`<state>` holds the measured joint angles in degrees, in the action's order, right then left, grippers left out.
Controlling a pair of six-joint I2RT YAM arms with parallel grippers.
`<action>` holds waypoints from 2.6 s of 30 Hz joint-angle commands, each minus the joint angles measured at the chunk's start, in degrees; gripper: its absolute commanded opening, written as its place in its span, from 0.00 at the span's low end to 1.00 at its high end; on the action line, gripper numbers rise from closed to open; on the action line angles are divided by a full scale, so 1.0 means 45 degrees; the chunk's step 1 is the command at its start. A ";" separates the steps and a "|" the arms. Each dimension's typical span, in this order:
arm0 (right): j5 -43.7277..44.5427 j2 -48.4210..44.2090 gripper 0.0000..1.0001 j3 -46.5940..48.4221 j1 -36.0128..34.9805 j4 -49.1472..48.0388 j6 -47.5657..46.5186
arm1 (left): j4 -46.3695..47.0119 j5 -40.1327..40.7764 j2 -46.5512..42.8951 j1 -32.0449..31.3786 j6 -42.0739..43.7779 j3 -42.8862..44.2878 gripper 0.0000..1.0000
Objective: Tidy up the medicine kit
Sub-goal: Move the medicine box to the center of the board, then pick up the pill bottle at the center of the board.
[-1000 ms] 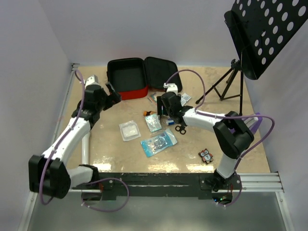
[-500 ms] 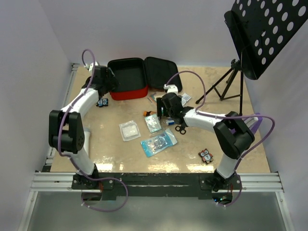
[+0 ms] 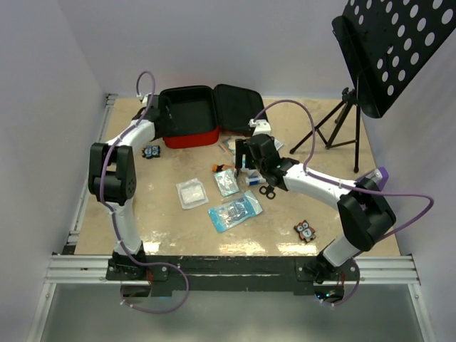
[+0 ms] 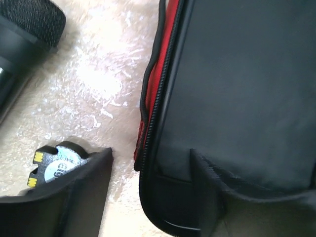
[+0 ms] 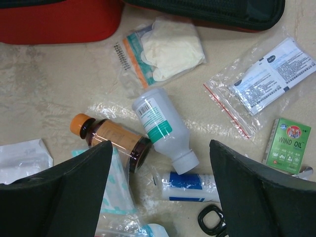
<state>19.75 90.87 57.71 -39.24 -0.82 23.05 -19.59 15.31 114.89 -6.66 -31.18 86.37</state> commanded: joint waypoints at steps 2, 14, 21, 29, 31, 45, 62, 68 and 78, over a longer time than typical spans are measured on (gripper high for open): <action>-0.0131 -0.0291 0.83 0.0046 0.0068 0.0162 0.0054 | -0.0060 -0.0080 -0.0023 0.0034 0.0464 -0.0265 0.41; 0.0260 -0.0681 0.82 -0.0792 0.0049 0.0065 0.0210 | 0.0917 -0.1156 -0.3068 -0.0454 0.0016 -0.3233 0.00; 0.0163 -0.0741 0.82 -0.1516 0.0068 -0.0228 0.0445 | 0.0800 -0.0611 -0.4923 -0.0610 -0.1292 -0.5362 0.00; 0.0006 -0.0156 0.84 -0.1361 0.0049 -0.0658 0.0308 | 0.0215 0.0112 -0.6487 -0.0806 -0.2972 -0.6750 0.00; -0.0092 0.0156 0.84 -0.1166 0.0030 -0.0678 0.0172 | -0.0194 0.0405 -0.6605 -0.0826 -0.3654 -0.6810 0.00; -0.0111 0.0450 0.85 -0.1264 -0.0342 -0.1028 0.0210 | -0.0294 0.0074 -0.5669 -0.1450 -0.4751 -0.5561 0.02; 0.0104 0.2951 0.63 0.0086 -0.0342 -0.1028 -0.0142 | -0.0626 0.1245 -0.5688 -0.1724 -0.4283 -0.5463 0.02; 0.0201 0.2699 0.45 -0.0265 -0.0342 -0.1185 0.0034 | -0.0880 0.1734 -0.5629 -0.1705 -0.4087 -0.5267 0.03; 0.0163 0.0279 0.24 -0.0891 -0.0420 -0.0425 -0.0161 | -0.1153 0.1773 -0.5726 -0.1724 -0.3755 -0.5052 0.07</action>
<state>19.94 99.33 54.11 -40.62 -3.22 22.92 -29.71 23.07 91.07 -14.28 -47.72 60.29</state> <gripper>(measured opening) 0.526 0.158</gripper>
